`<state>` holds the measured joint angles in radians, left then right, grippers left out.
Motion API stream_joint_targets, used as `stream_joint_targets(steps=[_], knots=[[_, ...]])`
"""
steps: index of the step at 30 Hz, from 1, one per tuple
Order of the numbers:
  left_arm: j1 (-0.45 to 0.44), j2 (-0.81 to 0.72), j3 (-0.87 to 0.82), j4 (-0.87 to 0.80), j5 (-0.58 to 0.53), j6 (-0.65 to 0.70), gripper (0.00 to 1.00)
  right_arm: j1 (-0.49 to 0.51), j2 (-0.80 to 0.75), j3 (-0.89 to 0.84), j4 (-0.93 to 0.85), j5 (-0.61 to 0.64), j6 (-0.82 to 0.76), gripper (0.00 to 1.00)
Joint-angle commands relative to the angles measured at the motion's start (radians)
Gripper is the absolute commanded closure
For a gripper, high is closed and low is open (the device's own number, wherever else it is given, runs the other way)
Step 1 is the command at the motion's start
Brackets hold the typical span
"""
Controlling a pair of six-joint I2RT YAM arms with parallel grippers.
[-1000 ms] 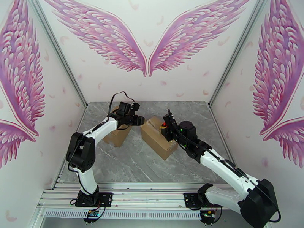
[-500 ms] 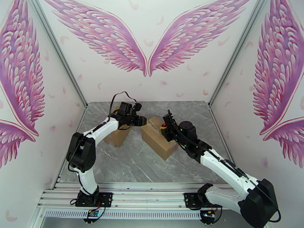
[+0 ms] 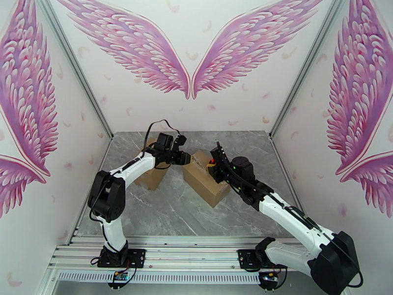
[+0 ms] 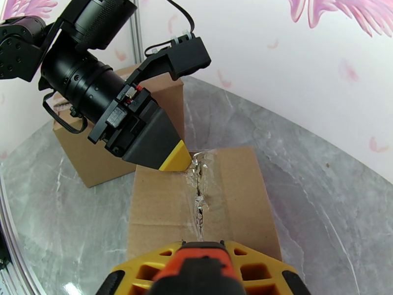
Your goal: Unpack the express box
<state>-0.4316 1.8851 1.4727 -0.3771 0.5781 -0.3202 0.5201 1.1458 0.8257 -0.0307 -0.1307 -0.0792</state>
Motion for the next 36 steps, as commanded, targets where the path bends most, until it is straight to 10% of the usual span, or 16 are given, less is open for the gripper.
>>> stream_joint_targets(steps=[1, 9, 36], knots=[[0.014, 0.047, 0.020, -0.059, -0.077, 0.009, 0.80, 0.004, -0.008, 0.010, -0.111, 0.012, -0.017, 0.96], [0.030, 0.088, 0.050, -0.104, -0.131, 0.018, 1.00, 0.004, -0.068, 0.003, -0.175, 0.050, -0.063, 0.96], [0.062, 0.112, 0.117, -0.163, -0.200, 0.046, 1.00, 0.004, -0.271, -0.067, -0.378, 0.151, -0.066, 0.96]])
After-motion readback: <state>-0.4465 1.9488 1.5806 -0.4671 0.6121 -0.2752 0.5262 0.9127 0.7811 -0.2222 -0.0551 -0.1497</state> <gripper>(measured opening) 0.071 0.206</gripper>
